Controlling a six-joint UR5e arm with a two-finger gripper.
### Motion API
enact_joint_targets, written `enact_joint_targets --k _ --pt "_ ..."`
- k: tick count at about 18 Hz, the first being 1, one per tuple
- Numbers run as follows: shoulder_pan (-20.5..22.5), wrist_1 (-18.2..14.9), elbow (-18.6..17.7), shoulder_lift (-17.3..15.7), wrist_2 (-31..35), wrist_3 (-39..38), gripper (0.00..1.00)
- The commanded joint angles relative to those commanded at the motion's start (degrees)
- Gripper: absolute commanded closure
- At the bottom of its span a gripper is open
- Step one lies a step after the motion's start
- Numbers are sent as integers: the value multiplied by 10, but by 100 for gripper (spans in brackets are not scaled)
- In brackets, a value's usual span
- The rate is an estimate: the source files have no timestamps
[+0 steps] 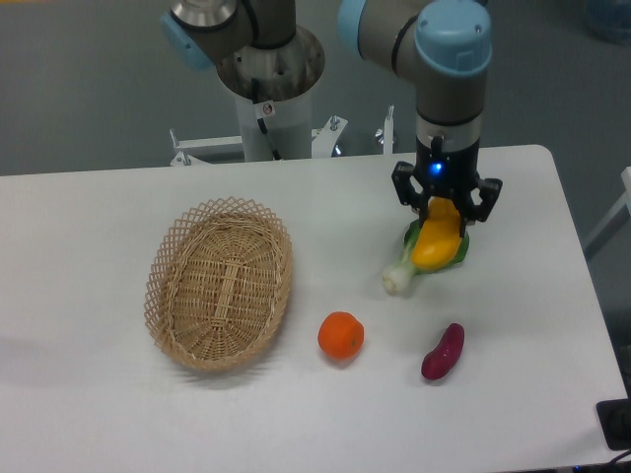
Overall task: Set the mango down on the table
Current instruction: 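Move the held yellow mango sideways off the bok choy and lower it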
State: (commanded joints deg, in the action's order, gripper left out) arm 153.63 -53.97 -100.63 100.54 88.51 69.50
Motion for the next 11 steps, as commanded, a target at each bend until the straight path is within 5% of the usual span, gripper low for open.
enact_joint_targets --k 6,11 --pt "18 97 7 83 0 96 49" --pt "38 118 28 128 -6 133 49"
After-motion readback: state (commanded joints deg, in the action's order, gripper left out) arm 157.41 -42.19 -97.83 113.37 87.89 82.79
